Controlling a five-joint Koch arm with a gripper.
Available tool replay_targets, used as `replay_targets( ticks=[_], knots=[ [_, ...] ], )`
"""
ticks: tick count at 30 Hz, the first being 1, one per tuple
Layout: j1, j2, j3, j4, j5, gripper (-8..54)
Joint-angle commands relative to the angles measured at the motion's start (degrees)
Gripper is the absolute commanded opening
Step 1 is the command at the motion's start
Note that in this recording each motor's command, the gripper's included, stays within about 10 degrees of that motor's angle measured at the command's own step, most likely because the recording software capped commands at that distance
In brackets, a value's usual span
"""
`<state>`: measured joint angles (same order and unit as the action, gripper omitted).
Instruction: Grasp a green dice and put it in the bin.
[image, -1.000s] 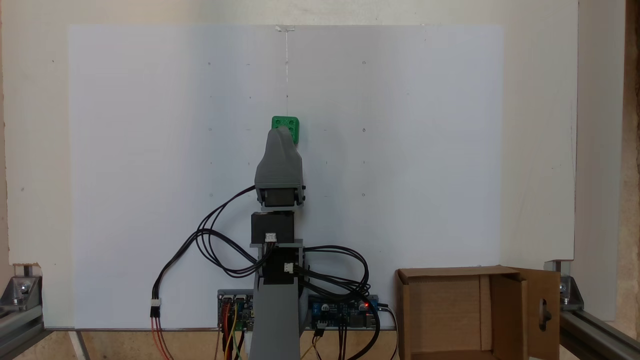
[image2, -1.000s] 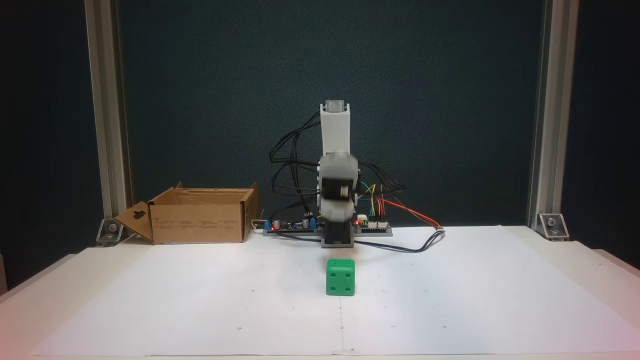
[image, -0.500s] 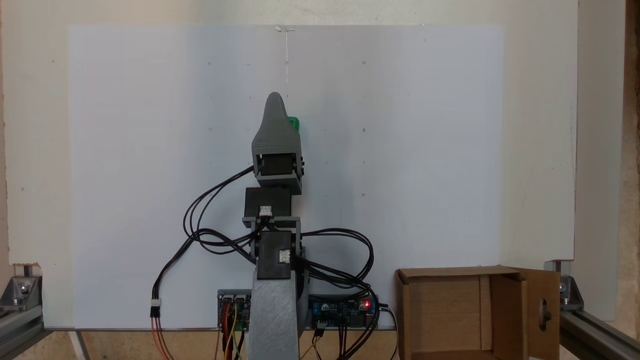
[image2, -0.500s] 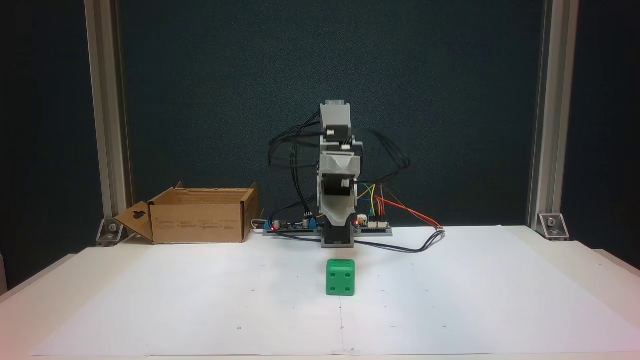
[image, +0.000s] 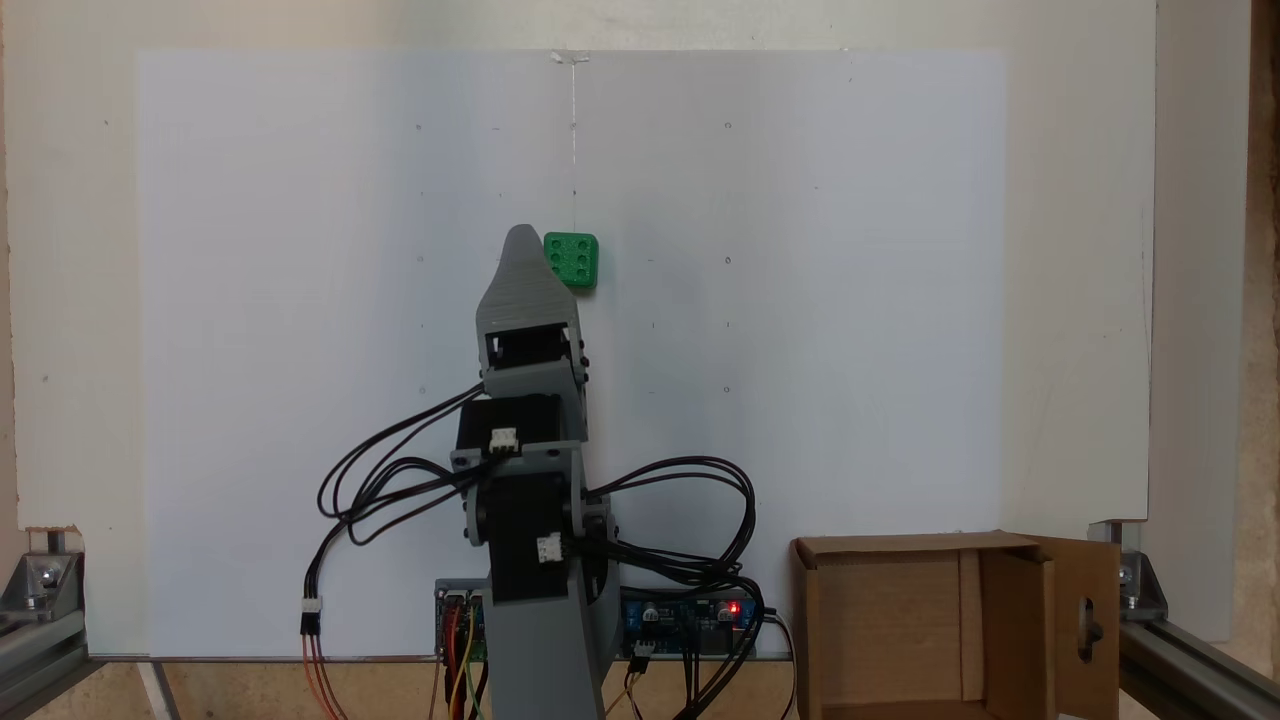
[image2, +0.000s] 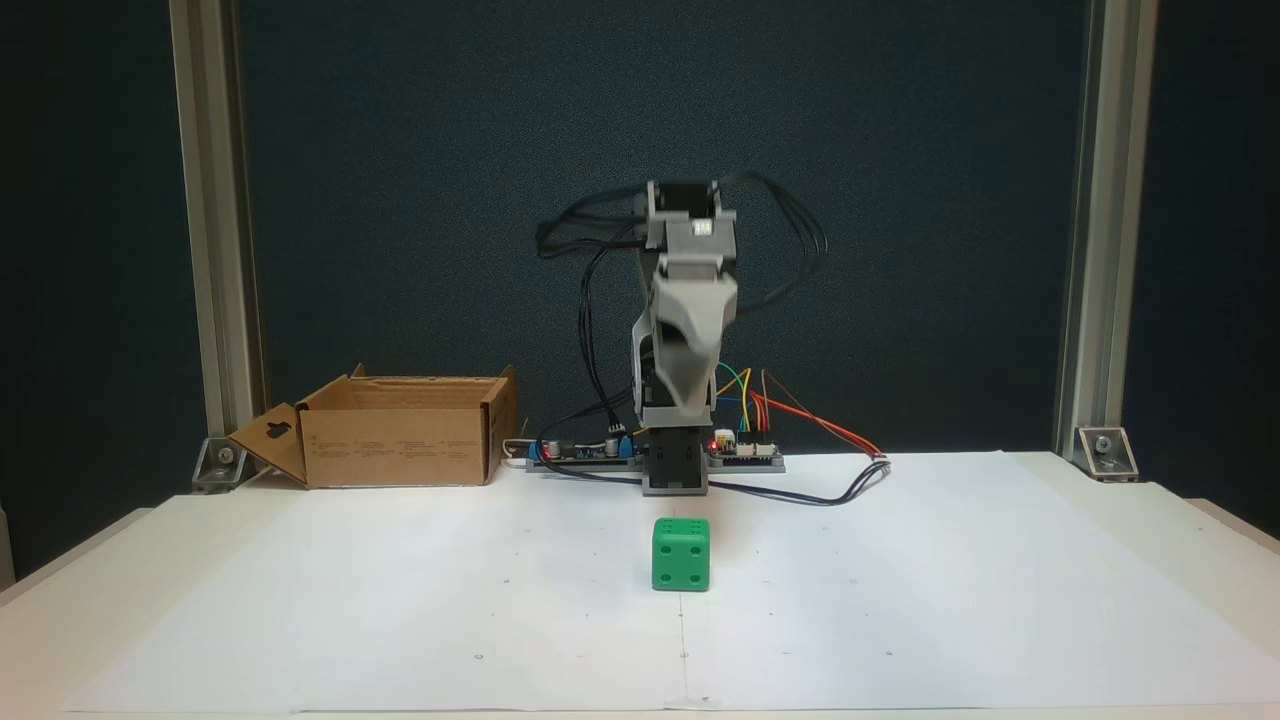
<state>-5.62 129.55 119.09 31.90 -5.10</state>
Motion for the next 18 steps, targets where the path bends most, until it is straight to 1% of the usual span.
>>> replay_targets(
  ticks=[1,7,14,18],
  knots=[
    [-0.3,5.4,-3.9,4.1,2.8,42.9],
    [-0.9,5.1,-10.0,16.4,3.2,42.9],
    [0.3,-5.8,-21.3,29.7,5.2,43.1],
    [2.5,-14.1,-29.4,35.7,5.7,43.4]
  ],
)
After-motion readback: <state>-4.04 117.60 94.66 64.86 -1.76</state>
